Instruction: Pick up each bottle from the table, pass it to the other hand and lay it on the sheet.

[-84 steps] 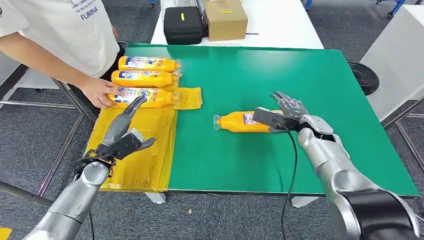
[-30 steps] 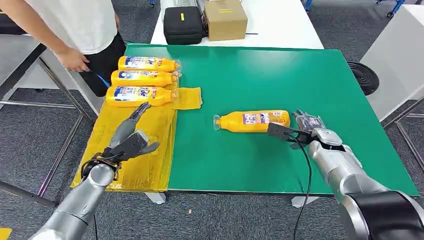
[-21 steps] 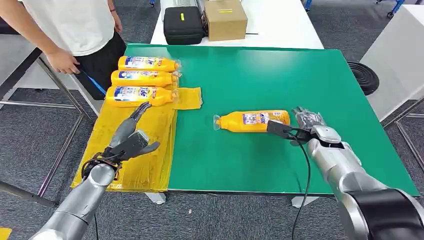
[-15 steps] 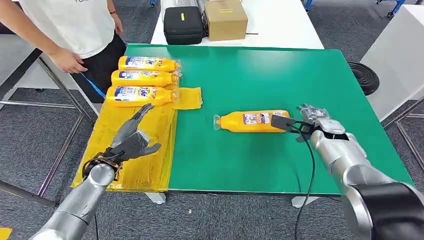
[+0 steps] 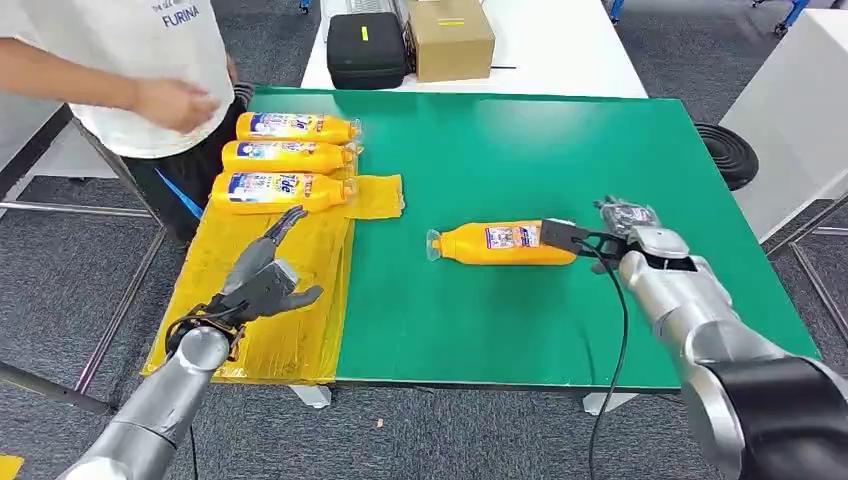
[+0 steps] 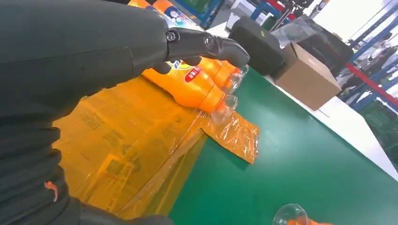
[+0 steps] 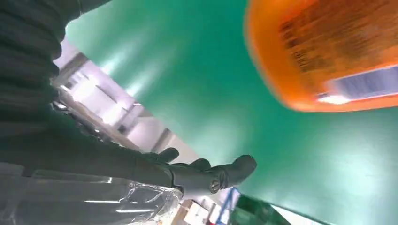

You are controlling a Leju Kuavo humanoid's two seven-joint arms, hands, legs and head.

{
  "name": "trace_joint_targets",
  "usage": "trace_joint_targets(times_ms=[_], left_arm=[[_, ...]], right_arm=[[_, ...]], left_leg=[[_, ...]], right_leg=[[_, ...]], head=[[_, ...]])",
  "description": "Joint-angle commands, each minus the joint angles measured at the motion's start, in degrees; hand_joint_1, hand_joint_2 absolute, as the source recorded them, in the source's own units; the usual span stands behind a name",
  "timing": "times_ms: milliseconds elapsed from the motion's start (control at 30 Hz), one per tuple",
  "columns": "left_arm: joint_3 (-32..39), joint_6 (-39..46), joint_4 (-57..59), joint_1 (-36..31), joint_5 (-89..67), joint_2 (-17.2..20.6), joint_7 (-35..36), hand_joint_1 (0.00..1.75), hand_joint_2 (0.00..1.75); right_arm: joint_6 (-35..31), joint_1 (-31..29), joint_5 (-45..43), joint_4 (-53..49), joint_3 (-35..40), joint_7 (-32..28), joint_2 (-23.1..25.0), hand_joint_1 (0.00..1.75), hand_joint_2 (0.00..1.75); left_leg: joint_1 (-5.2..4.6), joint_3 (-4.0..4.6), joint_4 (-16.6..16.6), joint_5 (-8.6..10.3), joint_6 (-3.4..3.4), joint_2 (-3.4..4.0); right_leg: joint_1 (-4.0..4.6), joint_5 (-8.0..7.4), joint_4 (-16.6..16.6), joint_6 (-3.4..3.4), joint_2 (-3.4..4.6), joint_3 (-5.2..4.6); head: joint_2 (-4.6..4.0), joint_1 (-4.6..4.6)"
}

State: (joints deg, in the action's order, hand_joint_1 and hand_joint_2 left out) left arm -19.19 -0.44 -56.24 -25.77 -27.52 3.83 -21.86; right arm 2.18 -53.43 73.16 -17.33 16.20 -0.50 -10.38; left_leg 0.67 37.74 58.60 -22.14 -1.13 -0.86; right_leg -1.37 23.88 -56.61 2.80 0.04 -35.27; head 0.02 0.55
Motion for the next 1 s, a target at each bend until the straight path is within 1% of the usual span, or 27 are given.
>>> trace_joint_targets(times_ms=[33, 100, 133, 200, 233, 300, 333, 400, 500, 667, 700, 800, 833, 867, 900, 1000], left_arm=[[-1.0, 0.2, 5.1, -3.4, -0.3, -1.1, -0.2, 0.00, 1.75], [-1.2, 0.1, 5.5, -3.7, -0.3, -1.1, -0.2, 0.00, 1.75], [-1.4, 0.0, 6.0, -4.0, -0.3, -1.1, -0.2, 0.00, 1.75], [-1.4, 0.0, 6.0, -4.1, -0.3, -1.1, -0.2, 0.00, 1.75], [-1.4, 0.0, 6.0, -4.1, -0.3, -1.1, -0.2, 0.00, 1.75], [-1.4, 0.0, 6.0, -4.1, -0.3, -1.1, -0.2, 0.00, 1.75], [-1.4, 0.0, 6.0, -4.1, -0.3, -1.1, -0.2, 0.00, 1.75], [-1.5, 0.0, 6.1, -4.0, -0.3, -1.1, -0.2, 0.00, 1.75], [-1.5, 0.0, 6.1, -4.0, -0.3, -1.1, -0.2, 0.00, 1.75], [-1.5, 0.0, 6.1, -4.0, -0.3, -1.1, -0.2, 0.00, 1.75], [-1.5, 0.0, 6.1, -4.0, -0.3, -1.1, -0.2, 0.00, 1.75], [-1.5, 0.0, 6.1, -4.0, -0.3, -1.1, -0.2, 0.00, 1.75], [-1.6, -0.1, 6.3, -4.1, -0.2, -1.1, -0.2, 0.00, 1.75], [-1.6, -0.1, 6.3, -4.1, -0.2, -1.2, -0.2, 0.00, 1.75], [-1.7, -0.1, 6.5, -4.1, -0.2, -1.5, -0.2, 0.00, 1.75], [-2.0, -0.2, 7.1, -4.5, -0.2, -2.1, -0.2, 0.00, 1.75]], right_arm=[[-3.4, 0.2, 0.8, 2.6, 0.6, -1.5, 2.9, 0.00, 1.75], [-4.2, 0.3, 1.4, 2.5, 1.3, -1.7, 3.1, 0.00, 1.75], [-4.8, 0.2, 1.4, 2.6, 1.2, -1.9, 3.5, 0.00, 1.75], [-4.8, 0.2, 1.5, 2.6, 1.2, -1.9, 3.7, 0.00, 1.75], [-4.8, 0.2, 1.5, 2.6, 1.2, -1.9, 3.7, 0.00, 1.75], [-4.8, 0.2, 1.5, 2.6, 1.2, -1.9, 3.7, 0.00, 1.75], [-4.8, 0.2, 1.5, 2.6, 1.2, -1.9, 3.7, 0.00, 1.75], [-4.7, 0.1, 1.5, 2.7, 1.2, -1.9, 3.6, 0.00, 1.75], [-4.7, 0.1, 1.5, 2.7, 1.2, -1.9, 3.6, 0.00, 1.75], [-4.7, 0.1, 1.5, 2.7, 1.2, -1.9, 3.6, 0.00, 1.75], [-4.7, 0.1, 1.5, 2.7, 1.2, -1.9, 3.6, 0.00, 1.75], [-4.7, 0.1, 1.5, 2.7, 1.2, -1.9, 3.6, 0.00, 1.75], [-5.2, 0.1, 1.7, 2.7, 1.2, -2.2, 3.7, 0.00, 1.75], [-5.5, 0.2, 1.7, 2.7, 1.0, -2.1, 3.9, 0.00, 1.75], [-5.7, 0.4, 1.7, 2.8, 0.9, -2.0, 4.0, 0.00, 1.75], [-6.8, 1.5, 1.2, 2.9, 0.2, -2.0, 3.9, 0.00, 1.75]], left_leg=[[0.03, -0.27, 0.0, -0.12, 0.03, 0.07], [0.03, -0.13, 0.0, -0.05, 0.02, 0.02], [0.03, -0.25, 0.0, -0.11, 0.02, 0.06], [0.02, -0.11, 0.0, -0.05, 0.02, 0.06], [0.01, -0.23, 0.0, -0.10, 0.03, 0.10], [0.01, -0.13, 0.0, -0.05, 0.02, 0.05], [0.02, -0.24, 0.0, -0.11, 0.03, 0.07], [0.01, -0.10, 0.0, -0.04, 0.01, 0.02], [0.01, -0.22, 0.0, -0.10, 0.02, 0.06], [0.00, -0.11, 0.0, -0.05, 0.01, 0.03], [0.01, -0.22, 0.0, -0.10, 0.02, 0.06], [0.00, -0.10, 0.0, -0.04, 0.01, 0.02], [0.01, -0.20, 0.0, -0.10, 0.02, 0.05], [-0.01, -0.08, 0.0, -0.03, 0.01, 0.01], [0.02, -0.22, 0.0, -0.10, 0.02, 0.04], [0.00, -0.10, 0.0, -0.03, 0.01, 0.00]], right_leg=[[0.07, 0.10, 0.0, -0.17, -0.01, 0.28], [0.05, 0.05, 0.0, -0.10, -0.03, 0.14], [0.07, 0.09, 0.0, -0.16, -0.02, 0.27], [0.03, 0.03, 0.0, -0.09, 0.02, 0.10], [0.04, 0.08, 0.0, -0.15, 0.03, 0.22], [0.03, 0.04, 0.0, -0.11, 0.00, 0.12], [0.05, 0.09, 0.0, -0.17, -0.01, 0.24], [0.03, 0.04, 0.0, -0.10, -0.03, 0.11], [0.05, 0.09, 0.0, -0.15, -0.02, 0.22], [0.02, 0.05, 0.0, -0.09, -0.02, 0.11], [0.04, 0.09, 0.0, -0.15, -0.02, 0.22], [0.02, 0.05, 0.0, -0.09, -0.03, 0.10], [0.04, 0.09, 0.0, -0.15, -0.02, 0.20], [0.01, 0.04, 0.0, -0.08, -0.03, 0.08], [0.05, 0.10, 0.0, -0.16, -0.03, 0.22], [0.02, 0.04, 0.0, -0.08, -0.04, 0.10]], head=[[0.00, 0.00], [0.00, 0.00], [0.00, 0.02], [0.00, 0.00], [0.00, 0.02], [0.00, 0.02], [0.00, 0.02], [0.00, 0.00], [0.00, 0.02], [0.00, 0.00], [0.00, 0.00], [0.00, 0.00], [0.00, 0.02], [0.00, 0.02], [0.00, 0.00], [0.00, 0.02]])
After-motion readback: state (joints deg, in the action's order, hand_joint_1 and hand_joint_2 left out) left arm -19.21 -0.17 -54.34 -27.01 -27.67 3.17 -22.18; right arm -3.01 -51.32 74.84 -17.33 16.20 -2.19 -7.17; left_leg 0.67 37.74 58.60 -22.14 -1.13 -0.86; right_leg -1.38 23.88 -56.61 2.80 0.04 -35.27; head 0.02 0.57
